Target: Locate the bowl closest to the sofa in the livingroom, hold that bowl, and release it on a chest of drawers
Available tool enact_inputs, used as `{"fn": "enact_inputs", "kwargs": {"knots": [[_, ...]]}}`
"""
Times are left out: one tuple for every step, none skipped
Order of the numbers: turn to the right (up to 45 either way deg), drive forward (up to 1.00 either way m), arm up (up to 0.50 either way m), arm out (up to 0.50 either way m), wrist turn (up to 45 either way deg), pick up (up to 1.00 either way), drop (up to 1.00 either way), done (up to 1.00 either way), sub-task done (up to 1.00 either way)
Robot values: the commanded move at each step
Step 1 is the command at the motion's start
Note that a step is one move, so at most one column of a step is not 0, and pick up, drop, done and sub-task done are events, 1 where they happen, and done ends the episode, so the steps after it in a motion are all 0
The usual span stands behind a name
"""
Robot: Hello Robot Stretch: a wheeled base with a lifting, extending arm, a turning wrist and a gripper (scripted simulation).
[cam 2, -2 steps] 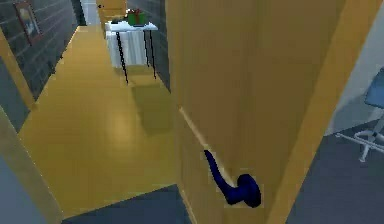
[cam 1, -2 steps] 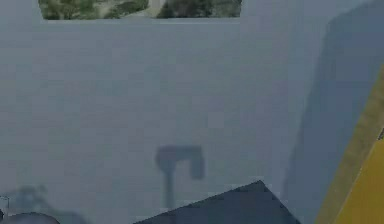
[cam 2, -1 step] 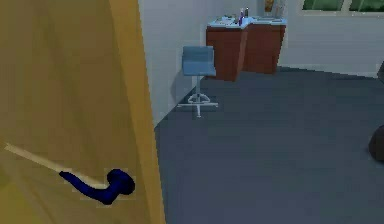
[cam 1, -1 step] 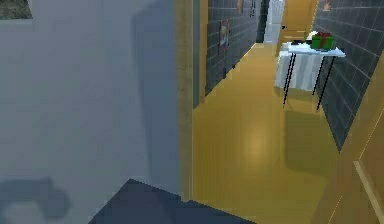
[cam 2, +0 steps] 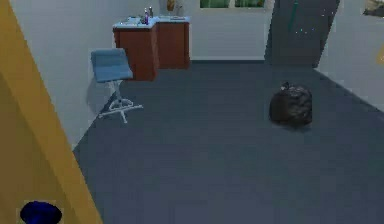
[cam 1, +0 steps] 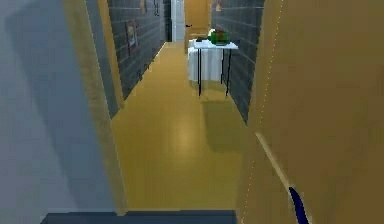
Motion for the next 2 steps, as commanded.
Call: {"fn": "enact_inputs", "kwargs": {"knots": [[0.0,1.0,0.0,0.0,0.0,0.0,0.0,0.0,0.0],[0.0,1.0,0.0,0.0,0.0,0.0,0.0,0.0,0.0]]}}
